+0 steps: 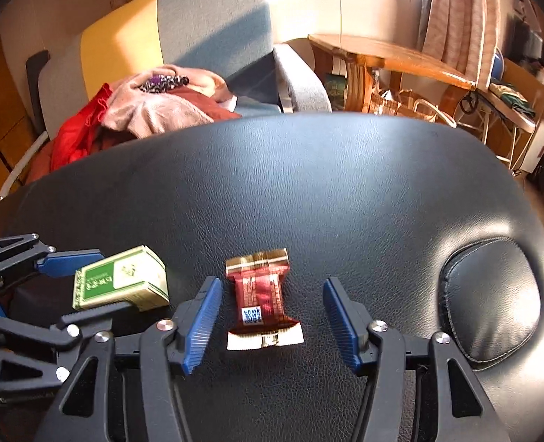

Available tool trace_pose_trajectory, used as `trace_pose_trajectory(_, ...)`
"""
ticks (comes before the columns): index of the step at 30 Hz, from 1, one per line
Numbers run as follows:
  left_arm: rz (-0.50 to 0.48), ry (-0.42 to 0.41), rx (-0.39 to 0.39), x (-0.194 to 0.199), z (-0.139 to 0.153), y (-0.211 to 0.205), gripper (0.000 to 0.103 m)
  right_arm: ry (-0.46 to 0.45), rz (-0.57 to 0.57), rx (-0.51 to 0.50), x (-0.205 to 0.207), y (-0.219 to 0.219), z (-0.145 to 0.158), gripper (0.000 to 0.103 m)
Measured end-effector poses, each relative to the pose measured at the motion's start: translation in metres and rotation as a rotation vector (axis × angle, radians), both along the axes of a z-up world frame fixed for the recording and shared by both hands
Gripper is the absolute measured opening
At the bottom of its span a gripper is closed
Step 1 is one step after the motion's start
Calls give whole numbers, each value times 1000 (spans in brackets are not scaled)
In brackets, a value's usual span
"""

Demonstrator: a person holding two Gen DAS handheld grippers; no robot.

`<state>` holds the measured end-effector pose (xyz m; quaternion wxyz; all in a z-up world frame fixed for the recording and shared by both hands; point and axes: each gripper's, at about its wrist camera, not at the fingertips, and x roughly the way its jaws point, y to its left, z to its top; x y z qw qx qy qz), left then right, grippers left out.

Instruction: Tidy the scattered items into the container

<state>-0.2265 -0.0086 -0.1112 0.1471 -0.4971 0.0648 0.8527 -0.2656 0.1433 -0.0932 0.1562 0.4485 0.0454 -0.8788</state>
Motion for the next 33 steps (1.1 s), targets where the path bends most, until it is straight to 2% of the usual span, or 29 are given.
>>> trace_pose_trajectory(2,12,-4,-5,3,-3,-1,46,-9,10,18,3,-2,-5,36)
trace_pose_trajectory(5,29,-10,-14,8,-7,-1,38,7,23,42,10,-5,-6,36)
trace_pose_trajectory(7,47,-17,10,14,-7,-3,32,6,32,44,19,-6,-7,35)
trace_pose_trajectory(14,105,-36,76,58,-8,-11,32,-17,40,25,64,1,-6,35)
trace_pose_trajectory(26,213,-74,183,183,-3,-39,32,-36,89,22,171,-8,-6,36)
trace_pose_trajectory(33,273,-65,213,225,-1,-63,34,-51,119,-3,212,-19,-5,38)
